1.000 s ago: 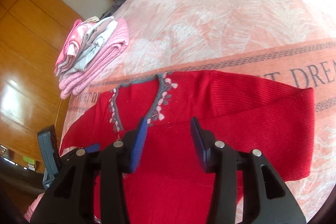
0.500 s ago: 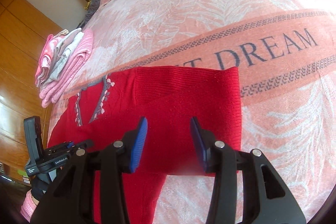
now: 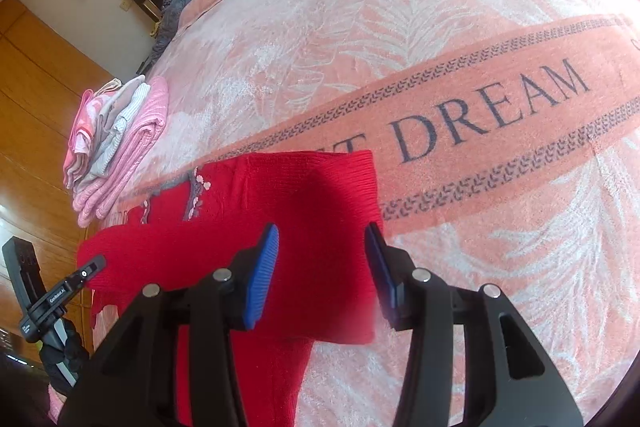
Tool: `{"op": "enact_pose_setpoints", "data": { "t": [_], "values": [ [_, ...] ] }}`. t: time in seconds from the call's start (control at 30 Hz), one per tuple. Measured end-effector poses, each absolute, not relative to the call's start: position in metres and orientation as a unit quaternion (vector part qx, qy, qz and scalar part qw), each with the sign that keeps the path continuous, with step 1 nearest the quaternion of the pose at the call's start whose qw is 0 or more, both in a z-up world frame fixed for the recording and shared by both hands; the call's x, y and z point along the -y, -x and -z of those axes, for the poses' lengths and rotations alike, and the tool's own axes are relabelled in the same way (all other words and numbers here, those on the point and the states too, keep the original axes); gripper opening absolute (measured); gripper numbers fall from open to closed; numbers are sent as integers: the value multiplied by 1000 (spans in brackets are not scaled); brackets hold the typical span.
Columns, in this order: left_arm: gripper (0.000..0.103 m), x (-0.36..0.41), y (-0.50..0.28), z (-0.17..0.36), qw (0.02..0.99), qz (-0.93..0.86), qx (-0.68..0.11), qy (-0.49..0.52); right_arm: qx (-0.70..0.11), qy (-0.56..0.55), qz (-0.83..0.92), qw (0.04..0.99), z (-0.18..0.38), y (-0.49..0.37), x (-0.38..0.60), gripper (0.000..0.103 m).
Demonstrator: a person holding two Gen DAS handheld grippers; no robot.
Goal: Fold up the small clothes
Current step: 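Fold the held sleeve across the sweater body toward the neckline, release, then grasp the other sleeve cuff with the left gripper and lift it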
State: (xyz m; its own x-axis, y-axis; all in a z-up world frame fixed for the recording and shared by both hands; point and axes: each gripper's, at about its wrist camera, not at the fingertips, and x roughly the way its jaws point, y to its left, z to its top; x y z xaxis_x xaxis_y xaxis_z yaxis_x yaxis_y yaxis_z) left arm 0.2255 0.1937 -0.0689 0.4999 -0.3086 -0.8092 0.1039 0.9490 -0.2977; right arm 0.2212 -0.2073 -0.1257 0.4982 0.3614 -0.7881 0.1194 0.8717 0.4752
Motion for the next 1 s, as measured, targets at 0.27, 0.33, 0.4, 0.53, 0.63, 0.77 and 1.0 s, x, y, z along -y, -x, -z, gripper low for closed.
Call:
{"op": "enact_pose_setpoints", "data": {
  "t": [0.27,0.33,0.4,0.53,0.63,0.77,1.0],
  "values": [
    [5,-268,-238,84,857,63,-499,108,-551,-210,-78,804,150,-232,168,52],
    [5,-271,-238,103,848,62,-517,101,-570,-190,-61,797,159,-235,161,50],
    [5,-272,-241,122,837,59,-536,94,-582,-165,-43,795,166,-234,157,43],
    [14,-279,-244,149,824,43,-560,72,-588,-127,-36,798,168,-232,150,41],
    [15,-297,-245,145,819,33,-564,102,-585,-115,-34,802,161,-231,146,44],
    [17,-307,-240,105,851,16,-515,104,-543,-128,-84,825,131,-227,132,48],
    [27,-271,-244,122,829,66,-548,90,-574,-134,-120,799,144,-227,97,47]
  ]
}}
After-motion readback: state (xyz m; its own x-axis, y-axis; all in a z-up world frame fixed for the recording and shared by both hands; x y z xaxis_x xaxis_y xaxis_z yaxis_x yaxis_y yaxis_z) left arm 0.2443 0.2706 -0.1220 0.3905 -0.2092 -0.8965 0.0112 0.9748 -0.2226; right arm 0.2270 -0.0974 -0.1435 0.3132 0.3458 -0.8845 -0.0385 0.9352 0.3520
